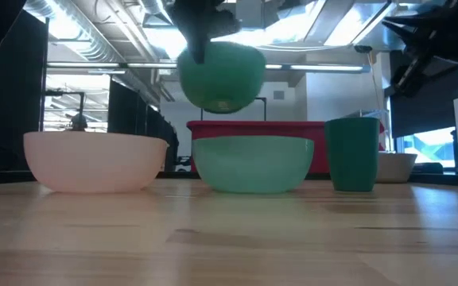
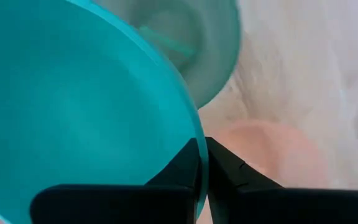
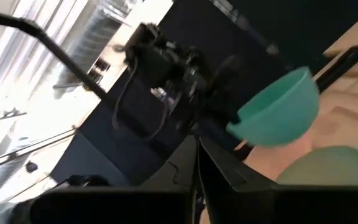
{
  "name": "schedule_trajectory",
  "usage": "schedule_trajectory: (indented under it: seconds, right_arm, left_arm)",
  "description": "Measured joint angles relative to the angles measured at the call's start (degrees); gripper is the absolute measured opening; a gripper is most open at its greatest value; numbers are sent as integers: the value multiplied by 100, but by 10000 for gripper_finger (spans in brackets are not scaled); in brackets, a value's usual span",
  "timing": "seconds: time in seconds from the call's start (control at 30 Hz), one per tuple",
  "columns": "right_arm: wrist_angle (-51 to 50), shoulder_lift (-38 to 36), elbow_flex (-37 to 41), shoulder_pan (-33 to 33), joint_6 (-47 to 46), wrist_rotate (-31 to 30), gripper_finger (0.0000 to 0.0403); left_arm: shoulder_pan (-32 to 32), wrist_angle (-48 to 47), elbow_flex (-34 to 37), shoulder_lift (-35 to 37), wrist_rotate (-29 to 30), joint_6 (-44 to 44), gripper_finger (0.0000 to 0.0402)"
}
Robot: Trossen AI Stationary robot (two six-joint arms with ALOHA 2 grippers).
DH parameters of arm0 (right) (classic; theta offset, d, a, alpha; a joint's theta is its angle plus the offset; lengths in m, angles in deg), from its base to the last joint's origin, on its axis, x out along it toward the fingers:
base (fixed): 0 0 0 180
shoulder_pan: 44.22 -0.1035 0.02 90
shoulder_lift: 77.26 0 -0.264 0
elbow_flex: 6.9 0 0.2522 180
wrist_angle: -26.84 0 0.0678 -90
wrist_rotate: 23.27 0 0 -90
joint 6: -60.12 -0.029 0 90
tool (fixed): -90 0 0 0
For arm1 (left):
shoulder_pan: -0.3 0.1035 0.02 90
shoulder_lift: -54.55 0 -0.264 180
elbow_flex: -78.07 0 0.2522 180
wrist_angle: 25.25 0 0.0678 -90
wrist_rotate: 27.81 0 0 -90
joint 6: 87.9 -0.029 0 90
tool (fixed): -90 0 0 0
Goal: Nest bowls inside each other
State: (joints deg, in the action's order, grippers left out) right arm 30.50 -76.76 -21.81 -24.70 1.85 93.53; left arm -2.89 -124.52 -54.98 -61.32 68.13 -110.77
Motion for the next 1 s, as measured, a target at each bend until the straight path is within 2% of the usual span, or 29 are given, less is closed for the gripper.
schedule_trajectory:
  seconds: [0.2, 0.27, 0.43, 0.67, 1.0]
  right_arm:
    - [-2, 0, 0, -1, 273, -601, 0]
    - [-3, 1, 0, 0, 332, -730, 0]
    - [-3, 0, 0, 1, 327, -730, 0]
    - [-9, 0, 0, 1, 321, -730, 0]
    - [-59, 2, 0, 0, 313, -699, 0]
  left_arm:
    - [-49, 284, 288, -41, 17, -1739, 0]
    - [-58, 498, 436, -49, 20, -2063, 0]
    - [-110, 1294, 940, -50, 25, -2138, 0]
    - [-114, 1598, 1728, -55, 23, -2155, 0]
    - [-141, 1915, 2036, -56, 24, -1894, 0]
